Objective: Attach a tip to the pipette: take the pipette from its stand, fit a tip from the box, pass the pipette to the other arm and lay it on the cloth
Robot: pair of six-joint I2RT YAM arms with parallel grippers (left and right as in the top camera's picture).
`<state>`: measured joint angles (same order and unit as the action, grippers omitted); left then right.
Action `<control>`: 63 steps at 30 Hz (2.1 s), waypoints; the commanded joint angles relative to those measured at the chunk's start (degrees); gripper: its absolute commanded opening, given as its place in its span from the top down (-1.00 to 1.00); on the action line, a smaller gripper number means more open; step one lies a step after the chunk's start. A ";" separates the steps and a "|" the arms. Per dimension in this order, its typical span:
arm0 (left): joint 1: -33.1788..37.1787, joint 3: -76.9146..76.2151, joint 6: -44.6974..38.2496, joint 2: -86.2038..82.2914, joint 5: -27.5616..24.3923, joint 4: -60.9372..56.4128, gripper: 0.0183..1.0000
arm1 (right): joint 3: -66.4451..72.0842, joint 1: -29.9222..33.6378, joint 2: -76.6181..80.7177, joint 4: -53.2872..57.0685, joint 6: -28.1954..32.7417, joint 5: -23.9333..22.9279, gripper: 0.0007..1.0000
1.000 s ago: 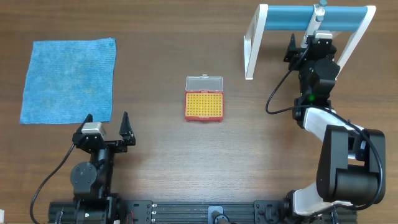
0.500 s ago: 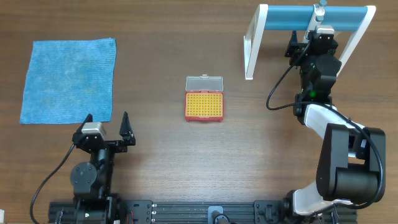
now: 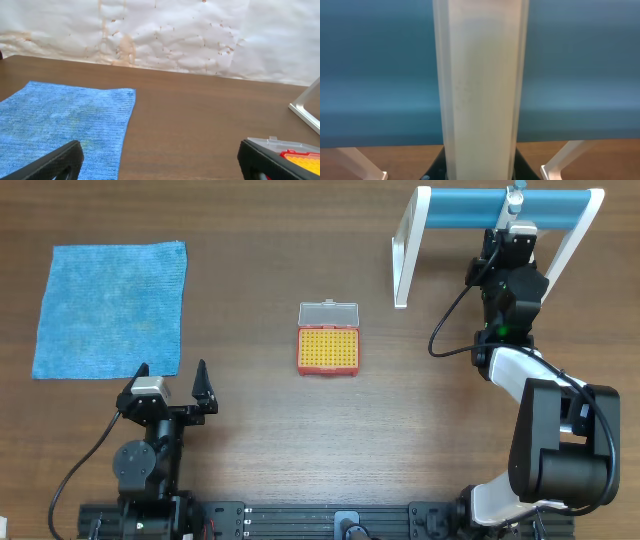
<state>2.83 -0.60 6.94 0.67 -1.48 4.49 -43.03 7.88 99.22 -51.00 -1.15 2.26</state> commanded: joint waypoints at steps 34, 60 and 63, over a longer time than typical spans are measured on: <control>-0.24 0.28 -0.52 -0.35 0.85 0.09 -1.00 | 3.61 -1.25 -15.74 -1.44 -0.09 -0.09 0.85; -0.24 0.28 -0.50 -0.35 0.87 0.09 -0.99 | 37.00 -32.96 -25.46 -26.32 -0.28 8.46 0.85; -0.22 0.28 -0.50 -0.35 0.85 0.11 -1.00 | 33.51 -35.36 -23.06 -26.29 -0.26 8.46 0.85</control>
<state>2.83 -0.60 6.94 0.67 -1.48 4.49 -5.91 -25.26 74.04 -76.77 -1.17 11.57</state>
